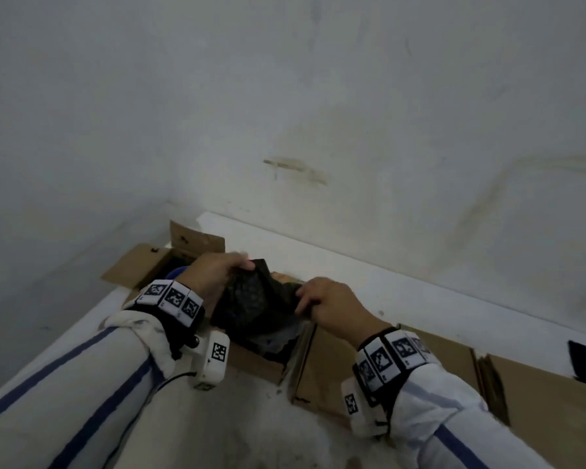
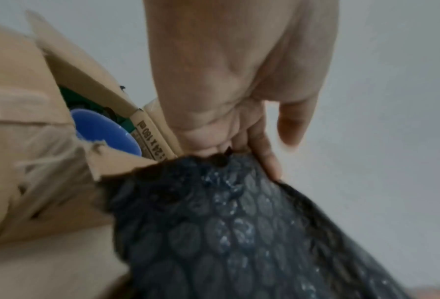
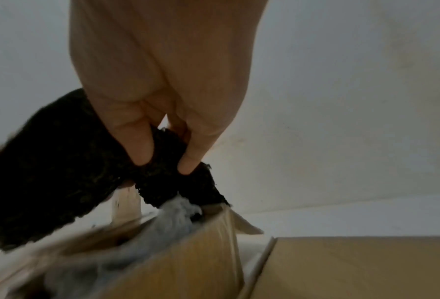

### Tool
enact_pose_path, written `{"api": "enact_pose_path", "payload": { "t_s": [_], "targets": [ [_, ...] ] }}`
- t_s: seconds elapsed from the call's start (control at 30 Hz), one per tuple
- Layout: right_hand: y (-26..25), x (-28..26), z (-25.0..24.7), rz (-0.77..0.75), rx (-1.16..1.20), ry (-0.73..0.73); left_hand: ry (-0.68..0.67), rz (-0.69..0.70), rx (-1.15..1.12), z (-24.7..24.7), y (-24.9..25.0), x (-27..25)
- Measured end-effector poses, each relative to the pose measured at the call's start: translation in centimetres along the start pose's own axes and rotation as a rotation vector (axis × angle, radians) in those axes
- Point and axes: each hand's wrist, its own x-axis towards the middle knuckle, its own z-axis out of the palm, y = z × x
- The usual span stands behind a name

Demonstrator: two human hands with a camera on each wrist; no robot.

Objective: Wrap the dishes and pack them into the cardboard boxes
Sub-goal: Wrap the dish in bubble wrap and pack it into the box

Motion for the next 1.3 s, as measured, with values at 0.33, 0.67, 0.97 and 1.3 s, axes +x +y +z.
{"api": "enact_pose_path", "payload": {
  "t_s": [0.33, 0.67, 0.97, 1.3],
  "targets": [
    [-0.9, 1.3, 3.3, 0.171, -0.304, -0.347, -0.189, 0.588, 1.931, 1.0, -3.3, 0.9],
    [-0.1, 3.3, 4.4, 0.132, -0.674, -0.357, -0.297, 0.36, 2.049, 1.1, -4.2, 2.9],
    [0.0, 3.9, 6.3, 0.09, -0.875, -0.455, -0.351, 0.392, 2.163, 2.2, -4.4, 3.2],
    [0.2, 4.0, 7.8, 0.113, -0.794, -0.328, -0.37, 0.441, 2.111, 1.9, -4.7, 3.2]
  ]
}}
